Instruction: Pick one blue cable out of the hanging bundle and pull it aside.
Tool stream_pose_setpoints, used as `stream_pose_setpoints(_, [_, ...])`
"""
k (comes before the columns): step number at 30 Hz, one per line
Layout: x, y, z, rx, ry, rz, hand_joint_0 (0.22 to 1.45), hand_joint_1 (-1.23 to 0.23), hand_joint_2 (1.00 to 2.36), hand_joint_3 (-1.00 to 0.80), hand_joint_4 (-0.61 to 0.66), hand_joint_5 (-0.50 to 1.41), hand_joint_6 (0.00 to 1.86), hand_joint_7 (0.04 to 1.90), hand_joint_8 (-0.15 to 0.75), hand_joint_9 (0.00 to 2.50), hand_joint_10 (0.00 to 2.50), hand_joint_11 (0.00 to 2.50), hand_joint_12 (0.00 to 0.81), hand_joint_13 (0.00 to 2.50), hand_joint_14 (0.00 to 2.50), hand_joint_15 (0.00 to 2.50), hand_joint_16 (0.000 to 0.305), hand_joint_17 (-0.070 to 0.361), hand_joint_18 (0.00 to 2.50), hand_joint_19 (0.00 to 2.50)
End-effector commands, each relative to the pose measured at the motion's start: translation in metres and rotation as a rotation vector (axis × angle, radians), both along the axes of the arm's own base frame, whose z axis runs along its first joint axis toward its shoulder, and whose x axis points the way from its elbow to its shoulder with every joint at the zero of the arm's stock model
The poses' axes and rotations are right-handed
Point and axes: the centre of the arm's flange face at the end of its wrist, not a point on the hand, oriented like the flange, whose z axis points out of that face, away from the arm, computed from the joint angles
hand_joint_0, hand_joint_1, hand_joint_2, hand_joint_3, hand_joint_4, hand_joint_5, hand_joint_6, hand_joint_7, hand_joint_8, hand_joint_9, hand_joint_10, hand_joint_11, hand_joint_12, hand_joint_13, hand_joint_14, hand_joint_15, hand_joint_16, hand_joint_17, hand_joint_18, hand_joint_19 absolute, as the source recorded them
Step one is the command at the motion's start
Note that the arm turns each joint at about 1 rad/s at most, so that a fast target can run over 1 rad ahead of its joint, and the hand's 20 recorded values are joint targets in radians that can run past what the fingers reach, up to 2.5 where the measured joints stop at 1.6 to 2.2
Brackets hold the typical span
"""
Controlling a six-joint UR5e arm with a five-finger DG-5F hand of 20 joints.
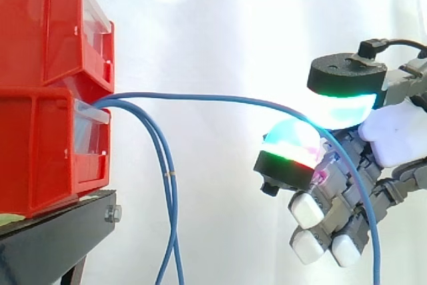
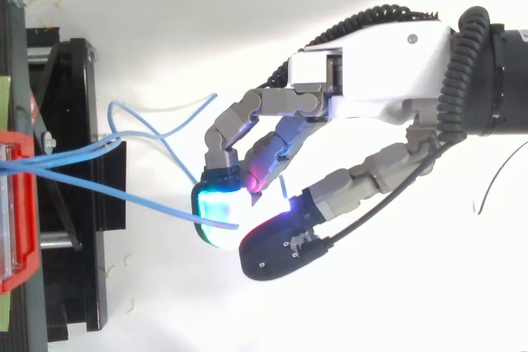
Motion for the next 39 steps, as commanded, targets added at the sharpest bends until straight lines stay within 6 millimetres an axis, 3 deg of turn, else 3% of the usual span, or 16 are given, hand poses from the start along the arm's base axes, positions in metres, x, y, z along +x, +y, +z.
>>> stream_pose_setpoints(1, [-0.0001, -0.0007, 0.0000, -0.001, 0.000, -0.001, 0.58, -0.80, 1.00, -0.06, -0.07, 0.01, 0.83, 1.02, 0.269, 0.89, 0.00, 0.05, 0.440, 0.66, 0.01, 0.28, 0.068, 0.153, 0.59, 0.42])
stream_pose_setpoints(39, [0.0000, 0.0004, 0.0000, 0.000, 0.000, 0.000, 0.58, -0.80, 1.00, -0.05, -0.07, 0.01, 0.82, 1.03, 0.271, 0.92, 0.00, 0.05, 0.442, 0.69, 0.01, 0.29, 0.068, 0.152, 0.67, 0.44])
